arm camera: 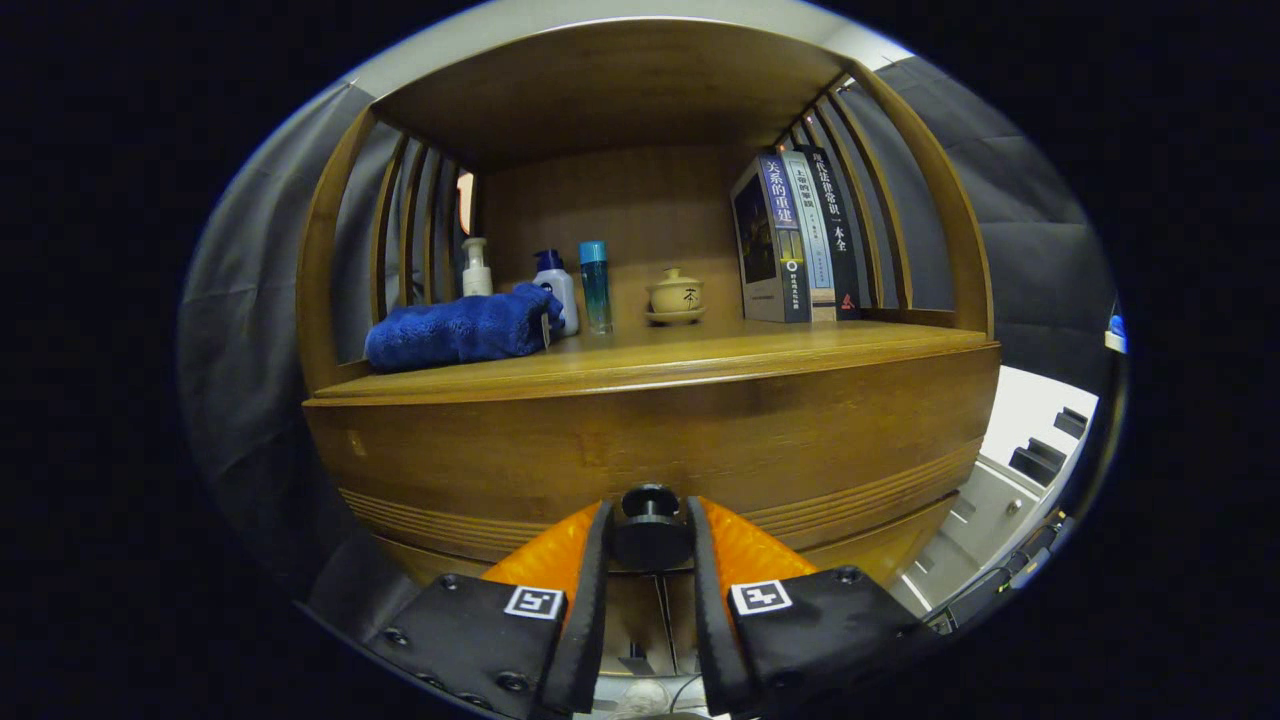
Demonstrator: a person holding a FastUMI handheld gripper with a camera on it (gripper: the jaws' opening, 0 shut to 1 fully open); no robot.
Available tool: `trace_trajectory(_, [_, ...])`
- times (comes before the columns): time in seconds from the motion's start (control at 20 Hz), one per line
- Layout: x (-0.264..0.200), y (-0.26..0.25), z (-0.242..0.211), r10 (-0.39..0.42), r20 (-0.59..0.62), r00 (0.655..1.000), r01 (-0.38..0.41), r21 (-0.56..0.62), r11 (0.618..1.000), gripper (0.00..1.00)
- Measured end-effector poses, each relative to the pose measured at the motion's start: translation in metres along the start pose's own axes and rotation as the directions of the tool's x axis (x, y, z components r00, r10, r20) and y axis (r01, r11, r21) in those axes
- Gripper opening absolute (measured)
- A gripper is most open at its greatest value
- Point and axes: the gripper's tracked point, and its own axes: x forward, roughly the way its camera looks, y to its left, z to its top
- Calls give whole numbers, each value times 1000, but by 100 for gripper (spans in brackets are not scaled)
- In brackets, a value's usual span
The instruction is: Pull open the drawer, take out the items inside it, and place them on the countertop above the cabinet.
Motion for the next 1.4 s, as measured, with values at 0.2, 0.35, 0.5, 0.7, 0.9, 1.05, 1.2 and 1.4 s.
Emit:
trace_trajectory(0.2, [0,-1,-3,-17,-2,1000,17,-25,1000,38])
trace_trajectory(0.35, [0,0,-2,-18,-6,1000,18,-2,1000,38])
trace_trajectory(0.5, [-7,-1,-4,-31,-8,999,31,-18,999,38])
trace_trajectory(0.7, [-19,1,-6,-28,-7,1000,28,-10,1000,38])
trace_trajectory(0.9, [-30,2,-8,-36,-19,999,36,-13,999,38])
trace_trajectory(1.05, [-41,2,-9,-41,-13,999,40,-14,999,38])
trace_trajectory(1.2, [-52,3,-11,-41,-14,999,41,-14,999,38])
trace_trajectory(1.4, [-66,4,-13,-42,-12,999,42,-11,999,38])
